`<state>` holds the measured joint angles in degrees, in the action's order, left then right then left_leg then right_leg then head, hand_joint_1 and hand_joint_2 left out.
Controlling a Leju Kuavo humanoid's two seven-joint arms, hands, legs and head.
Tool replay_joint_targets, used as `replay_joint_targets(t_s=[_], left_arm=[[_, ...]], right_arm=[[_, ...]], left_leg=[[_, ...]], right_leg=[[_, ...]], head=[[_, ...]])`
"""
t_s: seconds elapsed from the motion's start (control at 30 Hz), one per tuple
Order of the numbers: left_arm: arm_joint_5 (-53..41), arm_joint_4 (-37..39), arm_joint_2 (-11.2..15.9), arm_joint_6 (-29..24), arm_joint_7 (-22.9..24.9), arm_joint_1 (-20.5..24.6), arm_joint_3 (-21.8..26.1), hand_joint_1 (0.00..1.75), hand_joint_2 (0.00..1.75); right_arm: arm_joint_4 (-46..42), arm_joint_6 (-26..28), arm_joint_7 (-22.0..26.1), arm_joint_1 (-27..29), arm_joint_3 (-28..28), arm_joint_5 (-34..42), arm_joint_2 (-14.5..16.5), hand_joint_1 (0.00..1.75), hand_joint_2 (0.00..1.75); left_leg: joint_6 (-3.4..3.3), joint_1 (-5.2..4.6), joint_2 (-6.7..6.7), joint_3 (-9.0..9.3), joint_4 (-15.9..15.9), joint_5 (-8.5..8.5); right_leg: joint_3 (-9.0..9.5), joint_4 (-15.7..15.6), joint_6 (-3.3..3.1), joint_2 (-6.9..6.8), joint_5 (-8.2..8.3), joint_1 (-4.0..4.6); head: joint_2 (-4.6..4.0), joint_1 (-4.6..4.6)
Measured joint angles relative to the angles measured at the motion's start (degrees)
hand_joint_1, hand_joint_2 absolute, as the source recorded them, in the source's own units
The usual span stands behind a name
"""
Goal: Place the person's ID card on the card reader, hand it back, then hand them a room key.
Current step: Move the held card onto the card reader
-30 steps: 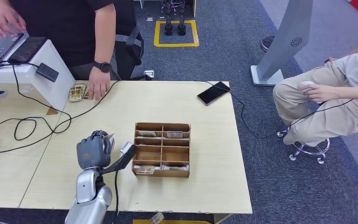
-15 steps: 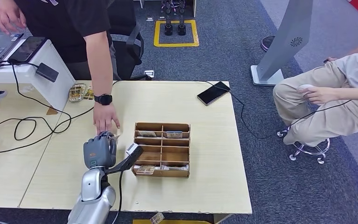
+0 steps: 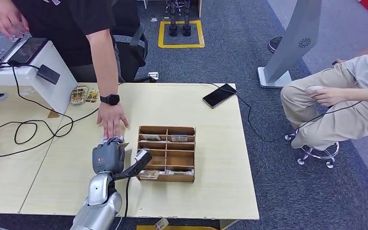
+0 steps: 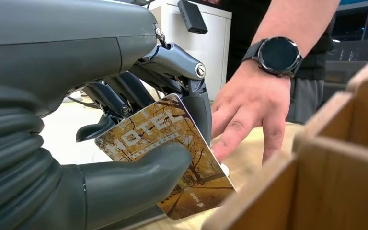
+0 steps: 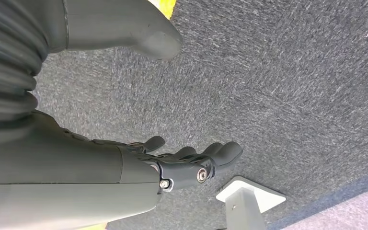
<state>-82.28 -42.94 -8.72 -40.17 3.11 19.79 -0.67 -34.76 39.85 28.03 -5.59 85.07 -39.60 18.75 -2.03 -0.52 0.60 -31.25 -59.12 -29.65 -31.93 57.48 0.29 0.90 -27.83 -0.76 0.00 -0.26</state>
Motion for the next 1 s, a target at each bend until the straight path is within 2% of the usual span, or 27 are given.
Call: replay_joint_targets(t_s=[0.37,0.73,0.83,0.93,1.0], left_arm=[[0.1,1.3,0.3,0.0,-0.3,0.4,-0.2,1.75,1.75],[5.9,1.3,-0.3,0.0,-6.0,0.5,1.6,1.75,1.75],[8.8,0.5,-1.2,-0.1,-9.8,0.4,3.9,1.75,1.75],[18.6,-0.6,-3.1,-0.1,-18.9,0.5,8.4,1.75,1.75],[23.8,-0.8,-4.3,-0.1,-22.9,0.7,11.5,1.75,1.75]], right_arm=[[-0.4,0.0,-0.1,0.0,-0.1,0.0,0.0,0.0,1.75],[-0.4,0.0,0.0,-0.1,0.0,-1.4,0.0,0.0,1.75],[-0.4,0.0,0.3,-0.2,0.4,-2.0,0.0,0.0,1.75],[-0.3,0.0,0.7,-0.5,1.5,-2.2,0.1,0.0,1.75],[-0.2,0.0,0.8,-0.7,2.2,-2.2,0.1,0.0,1.75]], left_leg=[[0.0,0.0,0.0,0.0,0.0,0.0],[0.0,0.0,0.01,-0.01,0.0,0.0],[0.0,0.0,0.01,-0.02,0.0,0.0],[0.0,0.0,0.02,-0.03,0.0,0.0],[0.0,0.0,0.03,-0.03,0.0,0.0]], right_leg=[[0.01,0.0,0.0,0.0,0.0,0.0],[0.01,0.0,0.0,-0.02,0.0,0.0],[0.01,0.0,0.0,-0.02,0.0,0.0],[0.02,0.0,0.0,-0.04,0.0,0.0],[0.02,0.0,0.0,-0.03,0.0,0.0]], head=[[0.0,0.0],[0.0,-0.01],[0.0,0.0],[0.0,0.0],[0.0,0.0]])
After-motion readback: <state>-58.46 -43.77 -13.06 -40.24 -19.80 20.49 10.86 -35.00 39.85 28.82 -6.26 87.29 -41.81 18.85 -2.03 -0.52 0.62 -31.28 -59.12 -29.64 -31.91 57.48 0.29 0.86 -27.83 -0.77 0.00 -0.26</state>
